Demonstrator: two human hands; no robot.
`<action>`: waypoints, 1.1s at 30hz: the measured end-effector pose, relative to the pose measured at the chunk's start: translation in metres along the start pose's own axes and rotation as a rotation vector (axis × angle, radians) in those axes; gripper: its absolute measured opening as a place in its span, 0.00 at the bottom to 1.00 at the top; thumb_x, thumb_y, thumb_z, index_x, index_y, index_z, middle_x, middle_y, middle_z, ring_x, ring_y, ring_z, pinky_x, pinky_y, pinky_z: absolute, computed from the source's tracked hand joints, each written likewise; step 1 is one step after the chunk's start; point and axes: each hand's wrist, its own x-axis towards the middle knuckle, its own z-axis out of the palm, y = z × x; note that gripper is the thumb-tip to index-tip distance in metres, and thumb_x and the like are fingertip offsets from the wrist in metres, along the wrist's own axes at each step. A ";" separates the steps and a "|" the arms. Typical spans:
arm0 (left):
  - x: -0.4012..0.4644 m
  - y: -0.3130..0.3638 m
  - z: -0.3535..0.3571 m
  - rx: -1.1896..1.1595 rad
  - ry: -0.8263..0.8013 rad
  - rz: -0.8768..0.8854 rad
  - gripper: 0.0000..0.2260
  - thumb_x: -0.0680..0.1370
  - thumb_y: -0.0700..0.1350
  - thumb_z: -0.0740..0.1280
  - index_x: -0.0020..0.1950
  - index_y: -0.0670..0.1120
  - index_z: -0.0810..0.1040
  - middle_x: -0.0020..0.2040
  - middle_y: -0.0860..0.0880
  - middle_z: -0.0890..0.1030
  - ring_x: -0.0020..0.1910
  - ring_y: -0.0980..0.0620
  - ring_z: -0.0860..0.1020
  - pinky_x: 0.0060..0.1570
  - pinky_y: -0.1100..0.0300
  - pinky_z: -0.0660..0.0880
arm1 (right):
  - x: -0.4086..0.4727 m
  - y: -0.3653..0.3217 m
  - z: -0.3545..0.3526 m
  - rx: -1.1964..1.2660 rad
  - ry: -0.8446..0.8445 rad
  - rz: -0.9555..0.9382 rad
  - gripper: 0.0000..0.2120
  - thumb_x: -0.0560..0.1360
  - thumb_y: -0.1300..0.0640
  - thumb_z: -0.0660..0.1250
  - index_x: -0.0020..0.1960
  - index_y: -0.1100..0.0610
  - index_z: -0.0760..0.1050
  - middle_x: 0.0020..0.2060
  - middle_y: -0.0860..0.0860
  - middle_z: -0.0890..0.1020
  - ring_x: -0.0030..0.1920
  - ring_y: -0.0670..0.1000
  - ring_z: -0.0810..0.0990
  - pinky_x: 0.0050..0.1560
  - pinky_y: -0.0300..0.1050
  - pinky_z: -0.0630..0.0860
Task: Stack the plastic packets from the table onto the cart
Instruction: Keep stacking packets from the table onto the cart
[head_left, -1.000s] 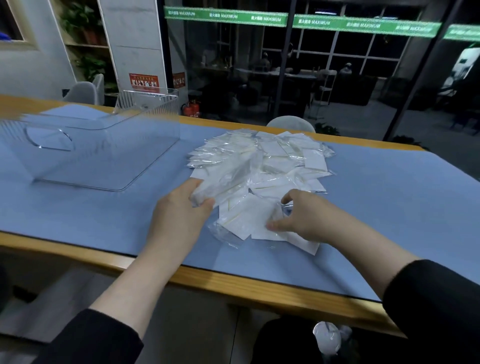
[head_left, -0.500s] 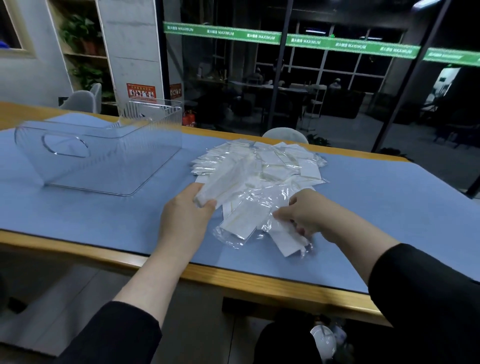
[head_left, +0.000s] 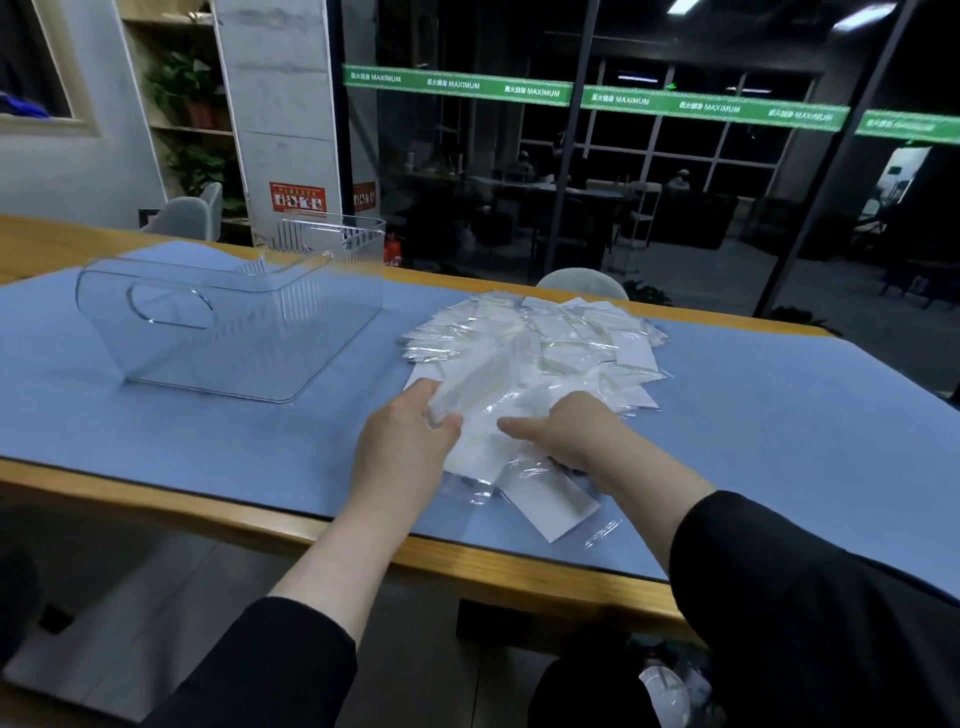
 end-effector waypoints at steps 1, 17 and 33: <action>0.000 0.001 0.000 -0.002 -0.004 -0.002 0.06 0.78 0.48 0.70 0.55 0.54 0.80 0.39 0.51 0.80 0.42 0.47 0.79 0.44 0.51 0.78 | 0.004 -0.002 0.007 -0.016 0.006 0.000 0.24 0.70 0.38 0.75 0.43 0.58 0.73 0.32 0.53 0.78 0.31 0.53 0.77 0.34 0.42 0.72; -0.003 0.001 -0.009 -0.288 0.132 -0.060 0.11 0.78 0.44 0.72 0.56 0.55 0.74 0.40 0.55 0.76 0.36 0.57 0.75 0.32 0.62 0.69 | -0.003 0.025 -0.057 0.217 0.344 -0.258 0.11 0.73 0.54 0.66 0.41 0.62 0.73 0.36 0.60 0.78 0.36 0.59 0.78 0.43 0.62 0.81; 0.012 0.009 -0.004 -0.421 -0.287 -0.034 0.14 0.71 0.56 0.78 0.56 0.63 0.82 0.56 0.54 0.81 0.59 0.55 0.79 0.55 0.63 0.72 | -0.002 0.039 -0.055 -0.316 0.140 -0.816 0.05 0.79 0.51 0.69 0.52 0.52 0.78 0.54 0.45 0.73 0.56 0.46 0.71 0.55 0.35 0.66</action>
